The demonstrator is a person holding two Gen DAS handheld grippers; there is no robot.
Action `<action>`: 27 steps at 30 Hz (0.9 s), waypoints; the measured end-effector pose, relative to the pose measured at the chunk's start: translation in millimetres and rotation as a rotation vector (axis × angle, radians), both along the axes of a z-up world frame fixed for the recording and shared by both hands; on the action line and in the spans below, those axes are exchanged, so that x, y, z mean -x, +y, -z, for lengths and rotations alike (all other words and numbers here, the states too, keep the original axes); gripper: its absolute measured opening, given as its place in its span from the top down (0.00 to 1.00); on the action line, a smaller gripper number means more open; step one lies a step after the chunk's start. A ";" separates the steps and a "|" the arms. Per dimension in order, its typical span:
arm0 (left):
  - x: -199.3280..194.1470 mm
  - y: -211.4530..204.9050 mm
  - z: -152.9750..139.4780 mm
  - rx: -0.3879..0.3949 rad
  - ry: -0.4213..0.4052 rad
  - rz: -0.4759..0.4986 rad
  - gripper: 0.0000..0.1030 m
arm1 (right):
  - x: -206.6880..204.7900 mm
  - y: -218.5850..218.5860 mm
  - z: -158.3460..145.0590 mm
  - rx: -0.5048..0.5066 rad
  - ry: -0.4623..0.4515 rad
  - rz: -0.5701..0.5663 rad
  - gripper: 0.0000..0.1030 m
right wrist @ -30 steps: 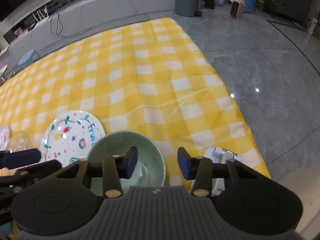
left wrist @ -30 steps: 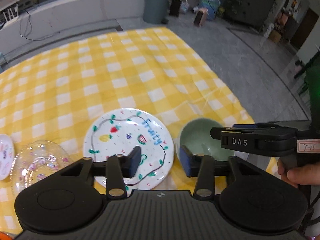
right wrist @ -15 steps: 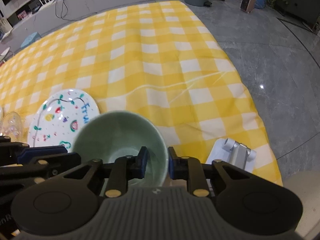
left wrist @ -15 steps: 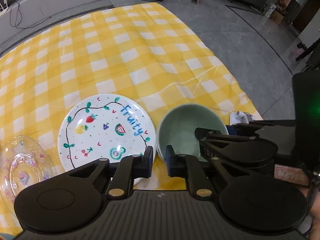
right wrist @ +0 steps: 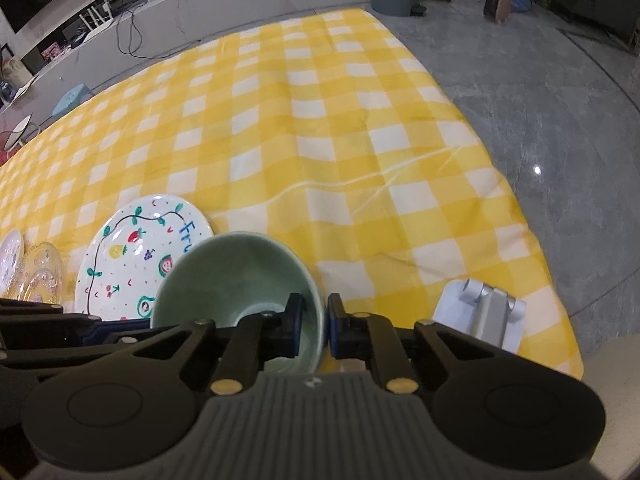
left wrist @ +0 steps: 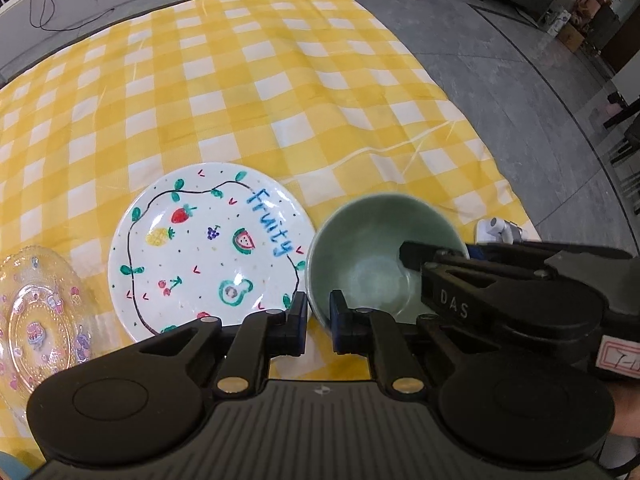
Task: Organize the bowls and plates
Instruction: 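Lift the pale green bowl with the right gripper toward the steel bowls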
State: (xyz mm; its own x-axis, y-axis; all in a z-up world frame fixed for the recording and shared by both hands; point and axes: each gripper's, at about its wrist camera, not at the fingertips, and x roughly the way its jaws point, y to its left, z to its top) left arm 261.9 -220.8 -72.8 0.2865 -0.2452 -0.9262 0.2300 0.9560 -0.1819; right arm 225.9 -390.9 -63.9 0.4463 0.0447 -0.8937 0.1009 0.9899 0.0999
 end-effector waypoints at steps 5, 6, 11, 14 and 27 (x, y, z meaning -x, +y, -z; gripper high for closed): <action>-4.4 -0.4 2.5 0.004 0.018 -0.032 0.88 | 0.4 -4.1 1.9 -0.022 -0.027 0.027 0.89; -4.6 -1.1 3.9 -0.001 0.021 -0.030 0.88 | 1.0 -4.9 -1.3 -0.029 -0.041 0.029 0.90; -4.7 1.0 4.7 0.013 0.025 -0.056 0.89 | 2.0 -8.9 -3.4 -0.059 -0.052 0.041 0.91; -6.1 3.8 3.3 0.013 0.040 -0.076 0.89 | 3.8 -14.3 -6.6 -0.110 -0.063 0.051 0.91; 1.3 27.7 -38.5 0.021 -0.002 -0.060 0.90 | 15.7 -22.5 -23.1 -0.335 -0.126 0.062 0.90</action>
